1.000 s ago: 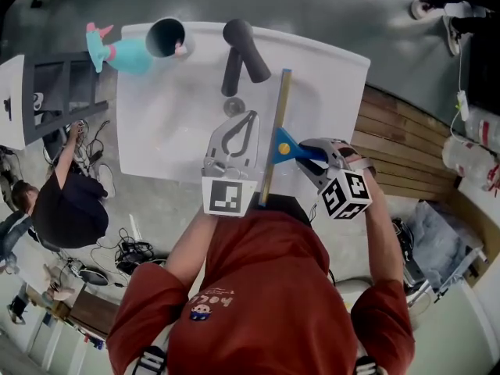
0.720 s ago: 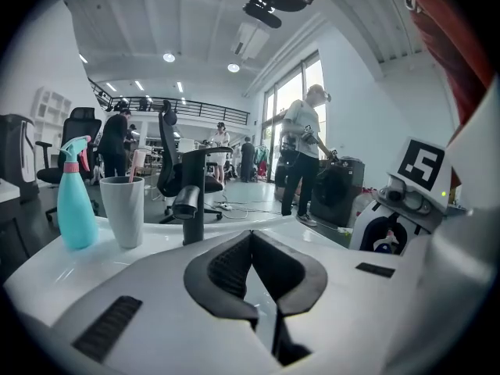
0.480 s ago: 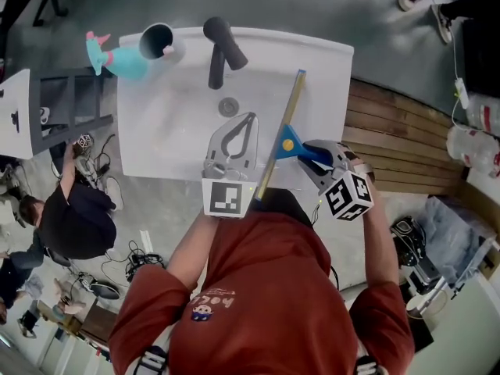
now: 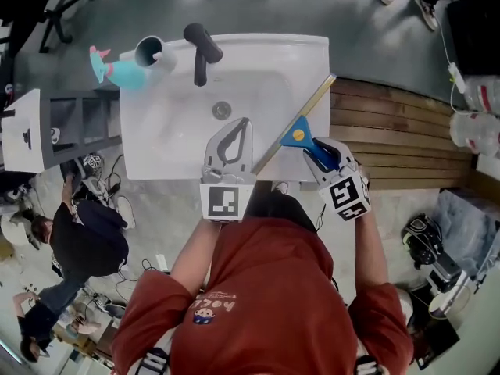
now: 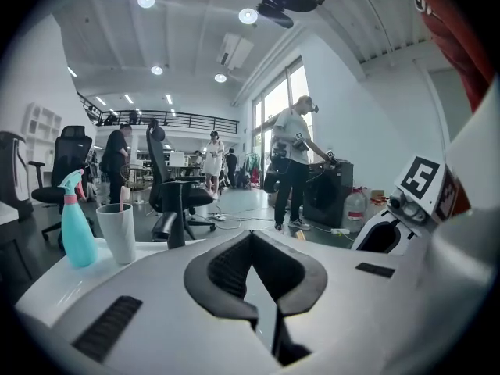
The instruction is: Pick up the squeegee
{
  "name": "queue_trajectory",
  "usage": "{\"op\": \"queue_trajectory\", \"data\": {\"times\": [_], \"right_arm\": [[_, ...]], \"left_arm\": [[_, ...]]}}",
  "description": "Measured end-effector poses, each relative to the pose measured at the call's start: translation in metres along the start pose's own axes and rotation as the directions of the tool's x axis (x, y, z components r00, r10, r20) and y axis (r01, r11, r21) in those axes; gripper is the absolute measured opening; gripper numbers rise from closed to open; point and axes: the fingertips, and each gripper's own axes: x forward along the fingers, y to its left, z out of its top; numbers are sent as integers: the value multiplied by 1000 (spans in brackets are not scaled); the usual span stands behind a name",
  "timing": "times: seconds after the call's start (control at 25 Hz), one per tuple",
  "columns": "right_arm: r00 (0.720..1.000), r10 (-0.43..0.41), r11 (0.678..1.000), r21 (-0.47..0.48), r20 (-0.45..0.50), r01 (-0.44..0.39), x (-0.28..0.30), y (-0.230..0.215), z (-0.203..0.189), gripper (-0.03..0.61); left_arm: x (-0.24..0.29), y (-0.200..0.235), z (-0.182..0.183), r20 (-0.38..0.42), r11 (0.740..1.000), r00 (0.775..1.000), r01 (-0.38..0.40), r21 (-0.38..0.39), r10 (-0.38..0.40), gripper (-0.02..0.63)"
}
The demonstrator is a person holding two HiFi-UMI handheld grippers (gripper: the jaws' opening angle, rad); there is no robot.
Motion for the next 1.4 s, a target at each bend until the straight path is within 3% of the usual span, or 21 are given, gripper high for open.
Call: {"op": "queue_trajectory", "data": {"times": [0.24,0.44,0.68,0.84,1.16,1.4], "right_arm": [[980,-184,969,183,75,168,-25,-11,-6,140],[938,-334,903,317,97,289,-48,-13,-10,140],[852,-506,817,390,131,425,-94,-12,-3,140],[792,-581,776,420,189,470,-134,-17,14,140],[676,-653,749,422,342,510,-223,-7,61,140],[563,-693,720,432,449,543,-288,-3,90,140]], "left_arm": [[-27,-22,6,-6,1000,1000,-18,-8,18,17],[-49,-43,12,10,1000,1000,-12,26,12,17],[-79,-68,31,49,998,998,-28,53,25,17],[-94,-80,64,131,997,991,-45,58,37,17],[-136,-101,121,269,996,962,-68,65,49,17],[-161,-117,169,387,993,921,-84,83,45,17]]}}
